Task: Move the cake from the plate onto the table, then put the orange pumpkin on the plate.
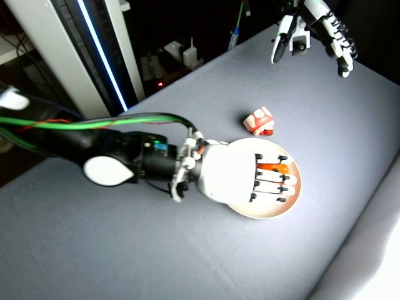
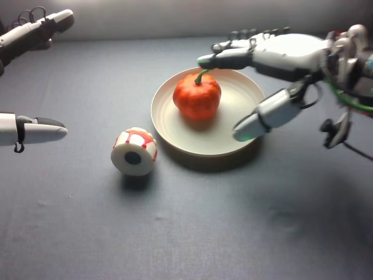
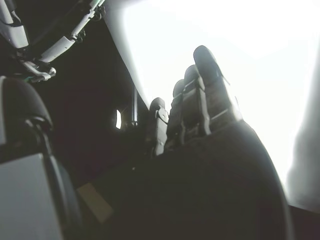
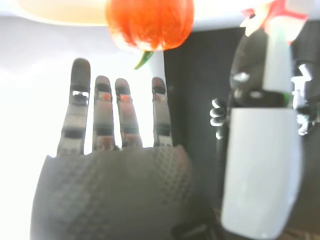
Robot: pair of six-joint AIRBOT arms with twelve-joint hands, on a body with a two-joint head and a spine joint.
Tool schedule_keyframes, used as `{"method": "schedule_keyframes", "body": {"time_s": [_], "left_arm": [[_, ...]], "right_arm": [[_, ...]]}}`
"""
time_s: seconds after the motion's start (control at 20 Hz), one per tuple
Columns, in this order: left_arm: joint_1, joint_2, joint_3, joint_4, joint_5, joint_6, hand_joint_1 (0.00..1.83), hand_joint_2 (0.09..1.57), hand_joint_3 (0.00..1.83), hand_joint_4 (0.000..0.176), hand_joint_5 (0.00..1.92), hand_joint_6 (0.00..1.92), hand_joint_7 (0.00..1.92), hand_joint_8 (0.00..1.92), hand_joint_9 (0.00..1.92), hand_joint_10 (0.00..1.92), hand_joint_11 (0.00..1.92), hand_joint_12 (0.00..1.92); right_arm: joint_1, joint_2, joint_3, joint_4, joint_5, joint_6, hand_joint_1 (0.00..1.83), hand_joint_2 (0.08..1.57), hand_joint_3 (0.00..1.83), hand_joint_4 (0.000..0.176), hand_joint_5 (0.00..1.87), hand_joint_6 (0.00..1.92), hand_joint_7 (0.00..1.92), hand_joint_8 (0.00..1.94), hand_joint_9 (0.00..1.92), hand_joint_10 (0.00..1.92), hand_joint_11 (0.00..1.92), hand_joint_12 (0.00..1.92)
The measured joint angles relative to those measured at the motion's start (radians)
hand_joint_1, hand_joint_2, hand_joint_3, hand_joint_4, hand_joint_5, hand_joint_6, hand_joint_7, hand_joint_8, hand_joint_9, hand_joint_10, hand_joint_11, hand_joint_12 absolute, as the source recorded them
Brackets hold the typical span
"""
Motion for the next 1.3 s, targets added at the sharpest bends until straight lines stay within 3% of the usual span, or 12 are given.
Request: {"method": "schedule_keyframes", "body": {"time_s": [0.05,0.35,0.45,0.5,0.55,0.65,0.8,0.85,0.9,1.1,1.2,1.3], "left_arm": [[0.009,0.0,-0.006,-0.011,-0.001,-0.001,1.03,0.93,0.0,0.176,0.06,0.0,0.01,0.0,0.03,0.0,0.0,0.49],[0.09,0.015,-0.035,-0.055,-0.002,-0.001,1.05,0.89,0.0,0.145,0.03,0.0,0.0,0.0,0.02,0.01,0.0,0.45],[0.138,0.026,-0.049,-0.089,-0.028,-0.001,1.05,0.89,0.0,0.147,0.03,0.0,0.0,0.0,0.01,0.0,0.0,0.49],[0.186,0.03,-0.06,-0.121,-0.053,-0.001,1.03,0.89,0.0,0.137,0.04,0.0,0.0,0.0,0.02,0.0,0.0,0.52],[0.22,0.038,-0.072,-0.149,-0.071,-0.001,1.0,0.9,0.0,0.15,0.02,0.0,0.0,0.0,0.01,0.0,0.0,0.53],[0.318,0.049,-0.093,-0.23,-0.129,0.0,0.98,0.9,0.0,0.168,0.02,0.0,0.0,0.0,0.0,0.0,0.0,0.57],[0.437,0.053,-0.108,-0.347,-0.224,0.0,1.04,0.89,0.0,0.124,0.0,0.0,0.0,0.0,0.0,0.0,0.0,0.46],[0.449,0.053,-0.108,-0.353,-0.254,-0.001,1.06,0.89,0.0,0.122,0.0,0.0,0.0,0.0,0.0,0.0,0.0,0.38],[0.457,0.053,-0.108,-0.351,-0.277,-0.001,1.05,0.88,0.0,0.13,0.0,0.0,0.0,0.0,0.0,0.0,0.0,0.37],[0.458,0.051,-0.116,-0.357,-0.283,-0.001,1.02,0.87,0.0,0.173,0.0,0.0,0.0,0.0,0.0,0.0,0.0,0.34],[0.458,0.05,-0.116,-0.357,-0.283,-0.001,1.03,0.87,0.0,0.173,0.0,0.0,0.0,0.0,0.04,0.01,0.0,0.57],[0.458,0.04,-0.116,-0.356,-0.292,-0.001,1.01,0.86,0.0,0.129,0.05,0.01,0.12,0.02,0.22,0.07,0.0,0.89]], "right_arm": [[0.0,0.036,-0.029,-0.006,0.001,0.0,0.68,0.83,0.04,0.087,0.09,0.0,0.01,0.0,0.0,0.0,0.0,0.0],[0.0,0.205,-0.188,-0.048,0.016,-0.025,0.76,1.0,0.03,0.072,0.1,0.01,0.04,0.02,0.0,0.0,0.0,0.0],[-0.001,0.234,-0.225,-0.046,0.027,-0.032,0.76,0.99,0.0,0.007,0.14,0.01,0.12,0.03,0.14,0.0,0.01,0.37],[-0.02,0.272,-0.259,-0.05,0.052,-0.032,0.76,1.01,0.0,0.005,0.15,0.01,0.14,0.02,0.17,0.0,0.0,0.53],[-0.033,0.293,-0.275,-0.051,0.056,-0.032,0.76,1.01,0.0,0.049,0.21,0.01,0.17,0.01,0.19,0.01,0.0,0.63],[-0.077,0.346,-0.31,-0.033,0.053,-0.035,0.73,0.95,0.0,0.09,0.25,0.0,0.23,0.01,0.23,0.01,0.0,0.75],[-0.145,0.394,-0.357,0.061,0.074,-0.103,0.81,0.99,0.01,0.041,0.24,0.0,0.24,0.0,0.22,0.01,0.0,0.61],[-0.169,0.394,-0.364,0.095,0.087,-0.114,0.8,0.99,0.0,0.053,0.23,0.0,0.24,0.0,0.21,0.01,0.0,0.54],[-0.205,0.399,-0.378,0.125,0.112,-0.118,0.79,1.0,0.01,0.062,0.26,0.0,0.27,0.01,0.25,0.01,0.0,0.64],[-0.264,0.466,-0.425,0.217,0.126,-0.208,0.84,1.07,0.01,0.018,0.28,0.0,0.28,0.0,0.23,0.0,0.0,0.6],[-0.277,0.48,-0.422,0.262,0.147,-0.217,0.87,1.07,0.0,0.025,0.31,0.0,0.32,0.0,0.26,0.01,0.0,0.7],[-0.308,0.499,-0.456,0.27,0.165,-0.219,0.97,1.09,0.0,0.0,0.49,0.03,0.5,0.02,0.44,0.06,0.0,1.2]]}}
